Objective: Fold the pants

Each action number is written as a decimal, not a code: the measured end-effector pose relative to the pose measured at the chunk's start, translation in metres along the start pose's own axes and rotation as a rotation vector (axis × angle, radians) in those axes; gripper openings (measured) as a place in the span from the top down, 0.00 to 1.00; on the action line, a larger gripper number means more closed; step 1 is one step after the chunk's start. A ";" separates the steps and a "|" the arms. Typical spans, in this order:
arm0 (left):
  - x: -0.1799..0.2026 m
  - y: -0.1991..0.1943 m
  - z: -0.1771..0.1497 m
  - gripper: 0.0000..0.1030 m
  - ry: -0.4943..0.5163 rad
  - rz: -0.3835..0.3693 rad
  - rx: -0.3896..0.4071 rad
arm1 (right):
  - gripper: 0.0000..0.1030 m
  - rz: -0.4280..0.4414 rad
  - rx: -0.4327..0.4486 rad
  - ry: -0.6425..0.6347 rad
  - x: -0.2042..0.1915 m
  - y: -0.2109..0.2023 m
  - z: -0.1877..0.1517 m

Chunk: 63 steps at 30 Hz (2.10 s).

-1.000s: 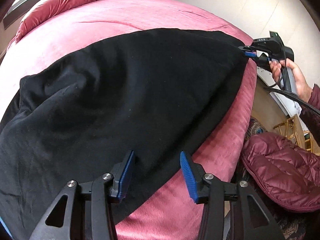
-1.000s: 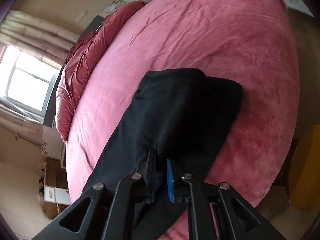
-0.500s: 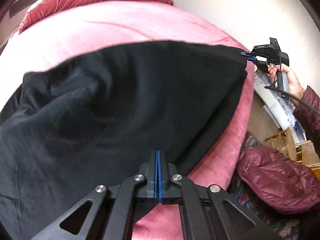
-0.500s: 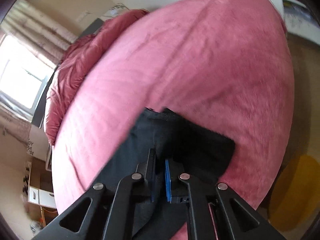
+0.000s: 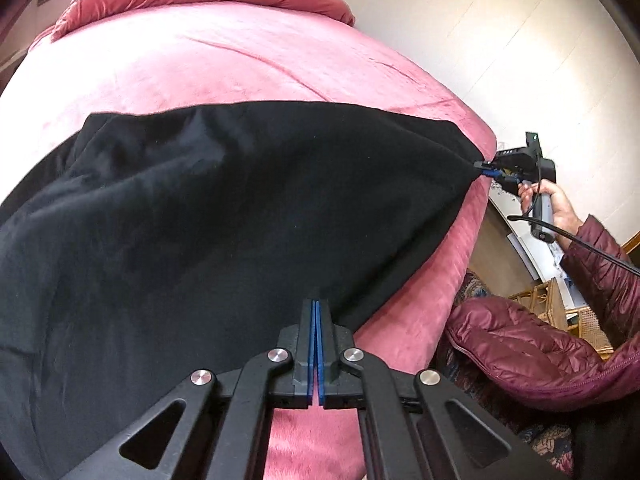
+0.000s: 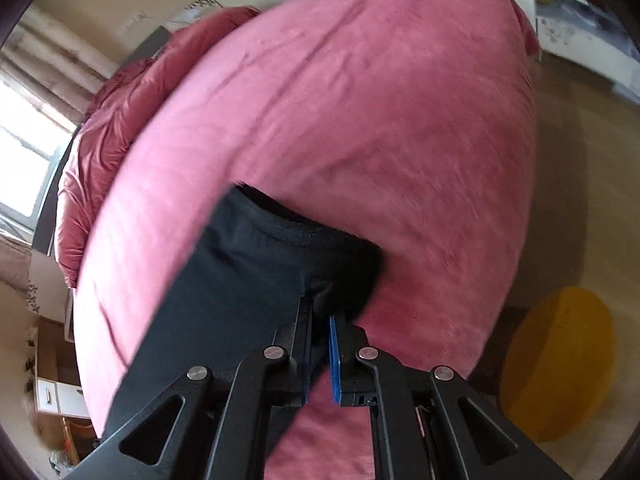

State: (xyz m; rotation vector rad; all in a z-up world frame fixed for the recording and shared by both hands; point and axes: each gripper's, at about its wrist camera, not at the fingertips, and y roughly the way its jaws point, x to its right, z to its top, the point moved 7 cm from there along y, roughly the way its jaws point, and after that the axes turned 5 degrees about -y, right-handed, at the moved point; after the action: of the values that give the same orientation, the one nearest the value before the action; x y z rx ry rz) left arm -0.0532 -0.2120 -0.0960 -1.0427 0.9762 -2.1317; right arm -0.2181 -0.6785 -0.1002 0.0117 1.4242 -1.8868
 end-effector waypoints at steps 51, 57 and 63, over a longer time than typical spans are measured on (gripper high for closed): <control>-0.048 -0.035 -0.031 0.83 -0.121 -0.051 0.038 | 0.86 0.366 -0.369 -0.277 -0.139 0.016 -0.161; -0.074 -0.068 -0.025 0.82 -0.233 -0.049 0.142 | 0.82 0.318 -0.234 -0.151 -0.097 -0.001 -0.125; -0.096 -0.076 -0.026 0.79 -0.306 0.018 0.170 | 0.82 0.287 -0.136 0.031 -0.066 0.009 -0.089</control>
State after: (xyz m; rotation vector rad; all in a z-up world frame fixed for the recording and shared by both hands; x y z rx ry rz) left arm -0.0365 -0.0880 -0.0858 -1.2222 0.6461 -1.9283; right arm -0.2029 -0.5689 -0.1128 0.1715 1.4826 -1.5604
